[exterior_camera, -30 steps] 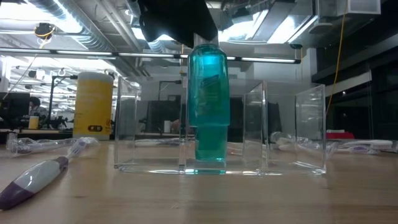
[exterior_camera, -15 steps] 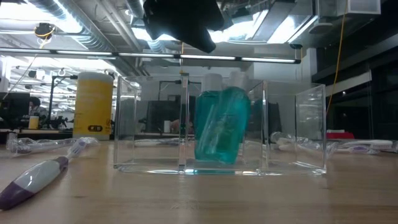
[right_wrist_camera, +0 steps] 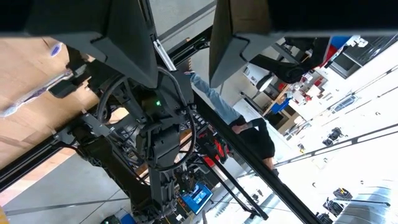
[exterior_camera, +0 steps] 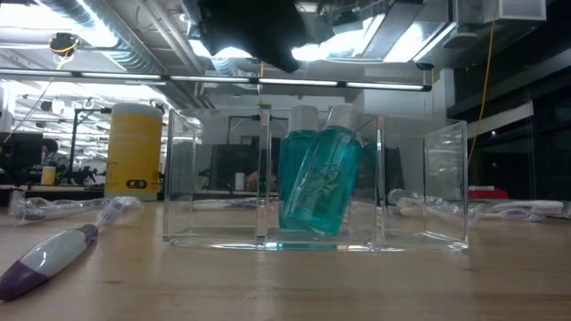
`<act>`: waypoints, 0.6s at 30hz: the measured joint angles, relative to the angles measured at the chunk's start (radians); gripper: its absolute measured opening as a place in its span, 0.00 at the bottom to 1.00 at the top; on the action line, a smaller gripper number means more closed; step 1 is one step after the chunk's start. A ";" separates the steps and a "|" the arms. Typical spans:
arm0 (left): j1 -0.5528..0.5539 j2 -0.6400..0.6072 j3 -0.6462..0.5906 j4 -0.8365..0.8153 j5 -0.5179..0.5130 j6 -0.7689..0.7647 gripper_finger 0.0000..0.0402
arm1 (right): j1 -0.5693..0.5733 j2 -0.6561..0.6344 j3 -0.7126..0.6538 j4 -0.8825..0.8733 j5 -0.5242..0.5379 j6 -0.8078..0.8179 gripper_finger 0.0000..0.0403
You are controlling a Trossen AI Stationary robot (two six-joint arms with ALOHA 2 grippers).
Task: Pick & Place toothbrushing station
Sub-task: Put the purple toothbrush into the left section of the transparent organizer
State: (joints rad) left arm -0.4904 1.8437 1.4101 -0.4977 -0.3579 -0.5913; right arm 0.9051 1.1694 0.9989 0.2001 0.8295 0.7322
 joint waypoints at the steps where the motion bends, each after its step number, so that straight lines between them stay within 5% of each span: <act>1: 0.000 -0.004 0.000 -0.036 0.000 -0.026 0.36 | 0.000 0.000 0.000 0.000 0.000 0.000 0.37; 8: -0.100 -0.023 0.000 -0.404 -0.042 -0.350 0.34 | 0.000 0.000 0.000 0.022 0.000 -0.023 0.37; 13: -0.213 -0.023 0.000 -0.535 -0.126 -0.819 0.34 | 0.000 0.000 0.000 0.062 0.005 -0.066 0.37; 18: -0.213 -0.023 0.000 -0.563 -0.070 -1.269 0.34 | 0.000 0.000 0.000 0.089 0.009 -0.091 0.37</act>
State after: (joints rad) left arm -0.7032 1.8202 1.4101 -1.0603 -0.4276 -1.8605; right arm 0.9051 1.1690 0.9989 0.2887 0.8390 0.6417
